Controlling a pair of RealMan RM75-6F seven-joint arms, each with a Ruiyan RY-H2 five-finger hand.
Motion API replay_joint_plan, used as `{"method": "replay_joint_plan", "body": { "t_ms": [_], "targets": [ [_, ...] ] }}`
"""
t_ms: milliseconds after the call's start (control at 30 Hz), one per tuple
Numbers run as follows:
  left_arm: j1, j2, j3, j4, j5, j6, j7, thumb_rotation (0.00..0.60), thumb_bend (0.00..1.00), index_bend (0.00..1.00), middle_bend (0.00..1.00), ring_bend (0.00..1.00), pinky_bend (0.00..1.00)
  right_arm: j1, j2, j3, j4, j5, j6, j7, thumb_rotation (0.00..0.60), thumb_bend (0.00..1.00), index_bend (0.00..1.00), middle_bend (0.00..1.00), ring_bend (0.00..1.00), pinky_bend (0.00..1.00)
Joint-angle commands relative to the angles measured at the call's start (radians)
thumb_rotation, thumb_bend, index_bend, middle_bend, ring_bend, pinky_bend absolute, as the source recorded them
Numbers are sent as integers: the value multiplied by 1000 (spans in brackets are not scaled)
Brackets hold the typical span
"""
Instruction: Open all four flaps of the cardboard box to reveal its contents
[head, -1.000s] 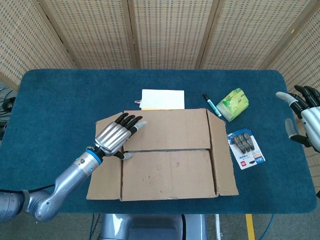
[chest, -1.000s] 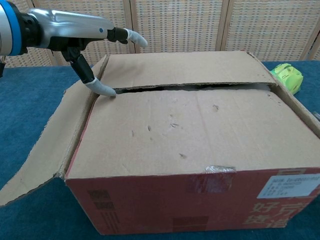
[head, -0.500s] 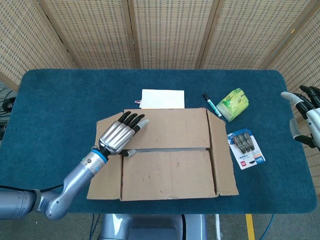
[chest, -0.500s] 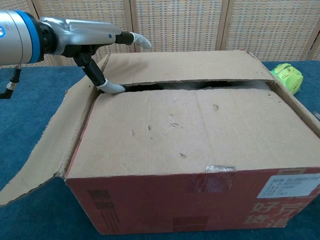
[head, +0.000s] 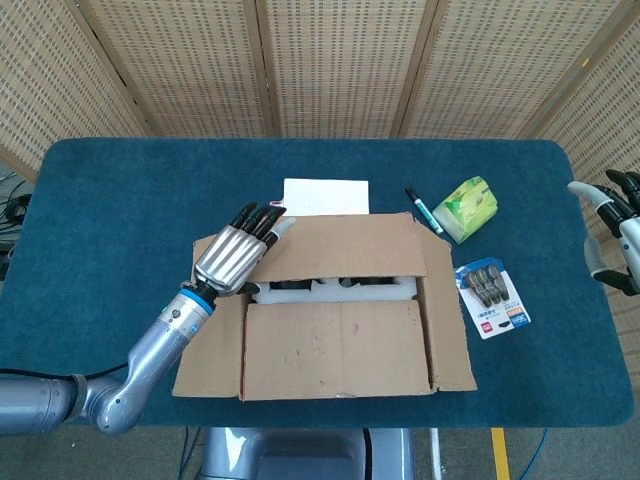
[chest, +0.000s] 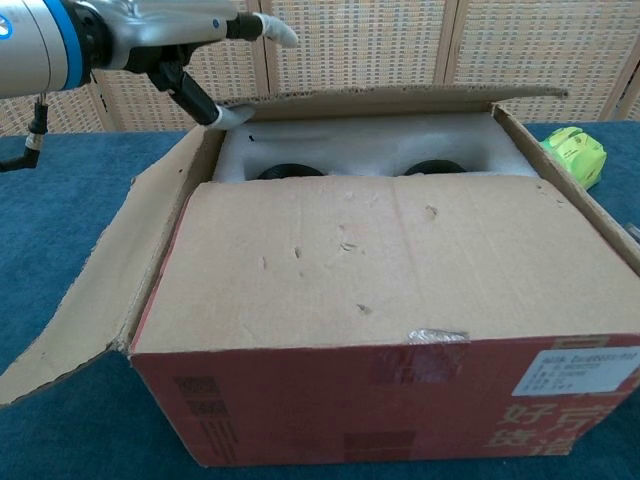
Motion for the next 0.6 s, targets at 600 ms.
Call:
{"method": "replay_joint_plan", "body": {
  "t_ms": [600],
  "targets": [
    [-55,-50,-116,192,97,38,43,471,431,0,0,0,0,-18,16,-1,-6,3,25,9,600,672,119,205,0,17]
  ]
}}
